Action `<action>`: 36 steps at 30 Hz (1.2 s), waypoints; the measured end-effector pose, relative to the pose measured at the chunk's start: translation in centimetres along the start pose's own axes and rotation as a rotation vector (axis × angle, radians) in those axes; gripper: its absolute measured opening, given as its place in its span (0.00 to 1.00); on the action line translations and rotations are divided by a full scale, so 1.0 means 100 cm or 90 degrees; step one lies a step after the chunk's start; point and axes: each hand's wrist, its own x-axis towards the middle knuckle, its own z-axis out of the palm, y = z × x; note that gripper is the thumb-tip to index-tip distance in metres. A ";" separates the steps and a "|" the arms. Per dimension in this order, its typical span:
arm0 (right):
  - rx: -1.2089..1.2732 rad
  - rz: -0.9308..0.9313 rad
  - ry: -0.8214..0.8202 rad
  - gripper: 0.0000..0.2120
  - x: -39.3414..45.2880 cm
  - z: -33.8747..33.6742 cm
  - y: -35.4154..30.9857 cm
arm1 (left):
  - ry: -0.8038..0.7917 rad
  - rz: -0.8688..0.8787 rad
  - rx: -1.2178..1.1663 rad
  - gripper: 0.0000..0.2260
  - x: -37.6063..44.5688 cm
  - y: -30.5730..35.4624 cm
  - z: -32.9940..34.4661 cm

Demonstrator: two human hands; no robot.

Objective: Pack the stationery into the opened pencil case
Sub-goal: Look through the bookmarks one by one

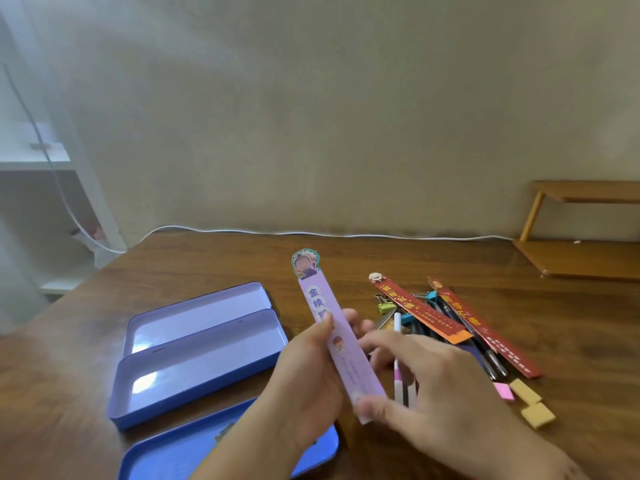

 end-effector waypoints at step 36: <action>0.589 0.291 0.293 0.09 0.012 -0.005 0.017 | -0.064 0.007 0.029 0.25 0.003 -0.009 0.001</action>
